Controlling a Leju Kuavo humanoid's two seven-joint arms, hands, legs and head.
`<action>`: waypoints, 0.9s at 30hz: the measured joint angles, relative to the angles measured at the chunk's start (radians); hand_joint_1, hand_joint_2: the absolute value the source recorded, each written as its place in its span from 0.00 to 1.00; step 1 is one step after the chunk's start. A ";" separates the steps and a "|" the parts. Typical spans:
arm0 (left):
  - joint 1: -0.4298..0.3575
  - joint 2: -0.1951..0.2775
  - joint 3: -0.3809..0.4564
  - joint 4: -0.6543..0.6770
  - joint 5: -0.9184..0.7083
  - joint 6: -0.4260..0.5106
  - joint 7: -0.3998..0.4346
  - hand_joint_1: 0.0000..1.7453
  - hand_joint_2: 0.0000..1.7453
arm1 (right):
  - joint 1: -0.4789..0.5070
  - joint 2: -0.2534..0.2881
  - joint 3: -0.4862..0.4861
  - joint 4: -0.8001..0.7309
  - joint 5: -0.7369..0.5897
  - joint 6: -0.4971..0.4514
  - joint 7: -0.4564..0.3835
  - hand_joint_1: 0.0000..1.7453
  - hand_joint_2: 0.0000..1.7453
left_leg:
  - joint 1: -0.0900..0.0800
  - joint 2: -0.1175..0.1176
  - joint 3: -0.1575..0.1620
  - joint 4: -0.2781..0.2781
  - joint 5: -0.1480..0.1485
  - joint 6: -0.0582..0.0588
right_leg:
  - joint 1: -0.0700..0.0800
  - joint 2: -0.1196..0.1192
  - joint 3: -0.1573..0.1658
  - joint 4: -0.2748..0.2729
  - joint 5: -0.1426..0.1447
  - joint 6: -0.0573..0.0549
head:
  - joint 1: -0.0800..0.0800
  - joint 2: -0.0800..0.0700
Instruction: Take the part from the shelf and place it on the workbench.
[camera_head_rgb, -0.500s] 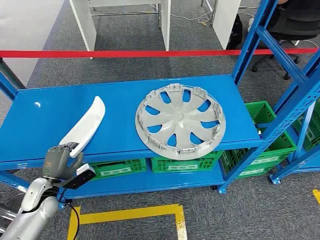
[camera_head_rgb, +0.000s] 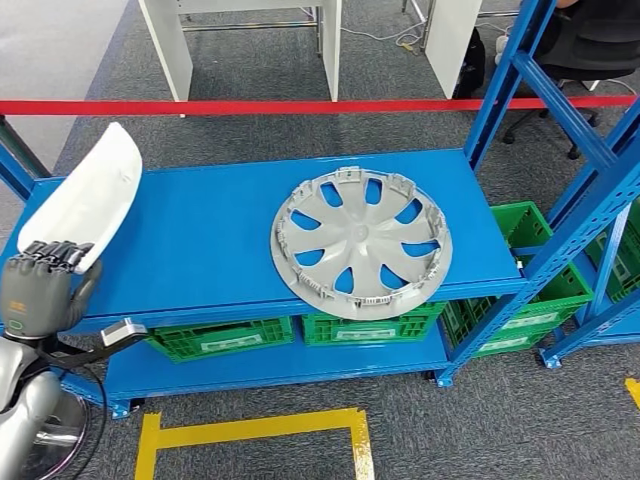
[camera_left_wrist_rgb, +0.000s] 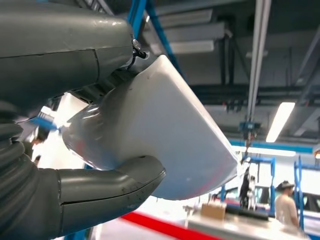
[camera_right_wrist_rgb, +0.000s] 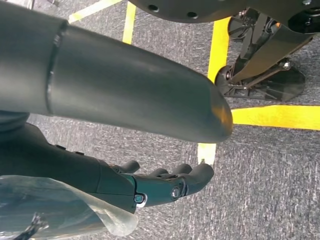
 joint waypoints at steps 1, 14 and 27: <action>-0.001 0.004 0.004 -0.011 -0.006 0.000 0.000 1.00 1.00 | 0.000 0.000 0.000 -0.001 -0.001 0.000 -0.001 0.00 0.00 | 0.000 0.000 0.000 0.000 0.000 0.000 | 0.000 0.000 0.000 0.000 0.000 0.000 | 0.000 0.000; -0.027 0.034 0.026 -0.126 -0.068 0.000 -0.017 1.00 1.00 | -0.001 0.000 0.009 -0.018 -0.015 -0.005 -0.001 0.00 0.00 | 0.000 0.000 0.000 0.000 0.000 0.000 | 0.000 0.000 0.000 0.000 0.000 0.000 | 0.000 0.000; -0.031 0.100 -0.022 -0.122 -0.009 -0.001 0.084 1.00 1.00 | -0.002 0.002 0.009 -0.029 -0.032 -0.014 -0.001 0.00 0.00 | -0.001 0.000 0.000 0.001 0.000 0.000 | -0.001 0.001 0.000 0.000 0.000 0.001 | 0.000 0.000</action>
